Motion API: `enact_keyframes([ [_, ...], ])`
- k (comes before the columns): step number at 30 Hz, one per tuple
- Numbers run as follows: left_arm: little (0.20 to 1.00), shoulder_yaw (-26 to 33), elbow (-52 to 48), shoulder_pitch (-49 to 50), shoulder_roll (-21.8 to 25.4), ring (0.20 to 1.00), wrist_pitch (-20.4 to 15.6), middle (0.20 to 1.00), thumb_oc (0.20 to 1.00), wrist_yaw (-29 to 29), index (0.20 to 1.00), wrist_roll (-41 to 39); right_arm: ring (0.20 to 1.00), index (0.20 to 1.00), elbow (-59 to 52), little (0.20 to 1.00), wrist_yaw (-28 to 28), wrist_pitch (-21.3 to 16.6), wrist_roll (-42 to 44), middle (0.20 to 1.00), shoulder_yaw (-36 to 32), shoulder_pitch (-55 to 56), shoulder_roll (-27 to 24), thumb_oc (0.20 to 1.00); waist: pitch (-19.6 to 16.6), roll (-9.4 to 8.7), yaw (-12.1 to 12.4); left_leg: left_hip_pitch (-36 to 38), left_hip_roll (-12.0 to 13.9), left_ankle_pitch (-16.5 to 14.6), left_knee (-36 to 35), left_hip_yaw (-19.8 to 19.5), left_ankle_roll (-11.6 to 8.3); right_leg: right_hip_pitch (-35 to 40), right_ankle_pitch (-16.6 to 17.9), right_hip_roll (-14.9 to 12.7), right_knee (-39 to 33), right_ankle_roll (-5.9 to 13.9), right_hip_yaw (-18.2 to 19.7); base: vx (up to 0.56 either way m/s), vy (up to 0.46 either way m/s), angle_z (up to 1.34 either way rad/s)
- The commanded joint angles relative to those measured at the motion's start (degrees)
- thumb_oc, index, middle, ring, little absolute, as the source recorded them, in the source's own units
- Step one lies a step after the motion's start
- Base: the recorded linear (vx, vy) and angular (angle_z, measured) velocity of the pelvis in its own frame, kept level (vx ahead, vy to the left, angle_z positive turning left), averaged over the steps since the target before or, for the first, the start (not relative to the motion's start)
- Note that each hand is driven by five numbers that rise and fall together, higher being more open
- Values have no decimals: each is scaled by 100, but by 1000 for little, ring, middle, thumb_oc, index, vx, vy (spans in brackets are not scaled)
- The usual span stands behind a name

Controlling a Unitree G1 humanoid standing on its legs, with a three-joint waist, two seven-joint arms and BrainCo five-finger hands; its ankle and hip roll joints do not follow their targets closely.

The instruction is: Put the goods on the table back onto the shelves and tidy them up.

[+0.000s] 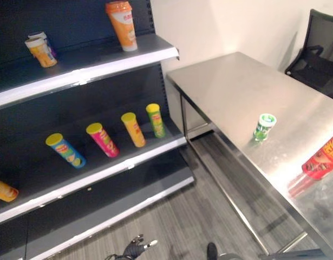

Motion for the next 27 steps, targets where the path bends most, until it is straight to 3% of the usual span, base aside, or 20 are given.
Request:
enact_keyframes([
  [1,1000,-19,324,-358,244,1000,-117,1000,1000,-67,1000,-29,1000,1000,-122,1000,97,-202,108,1000,6,-431,-120,1000,-125,-278,182,-55,166,-138,63,330,-293,628,-945,-216,96,528,78,-9,40,7],
  [9,1000,-31,282,-293,232,1000,-112,1000,1000,-9,1000,-60,1000,1000,-315,1000,-60,-289,67,1000,128,-699,-66,1000,-105,-311,358,-122,123,-110,63,129,-295,679,-975,-282,96,525,-124,5,3,19],
  [18,1000,-30,329,-328,212,1000,-111,1000,1000,16,1000,-18,1000,1000,-548,1000,-313,-380,-67,1000,-315,-537,-102,1000,-121,-342,324,-156,151,-114,63,109,-306,657,-1002,-269,96,524,-143,8,-11,6],
  [19,1000,-31,322,-326,220,1000,-111,1000,1000,12,1000,-11,507,507,-527,507,-287,-361,-56,507,-334,-510,-121,507,-127,-343,313,-146,156,-125,63,124,-305,653,-1006,-268,96,525,-134,6,0,-4],
  [20,1000,-31,322,-326,220,1000,-111,1000,1000,12,1000,-11,507,507,-527,507,-287,-361,-56,507,-334,-510,-121,507,-127,-343,313,-146,156,-125,63,124,-305,653,-1006,-268,96,525,-134,20,-1,-5],
  [21,1000,-33,281,-362,243,1000,-114,1000,1000,-2,1000,-12,200,200,-469,200,-150,-281,-31,200,-264,-470,-186,200,-131,-367,292,-123,166,-144,63,160,-306,664,-1012,-254,96,522,-97,0,0,0],
  [27,1000,10,317,-364,277,1000,-111,1000,1000,-8,1000,41,200,200,-603,200,-106,-327,27,200,-317,-477,-240,200,-122,-399,270,-75,208,-163,63,236,-324,663,-1045,-207,96,502,-24,17,-41,-11],
])
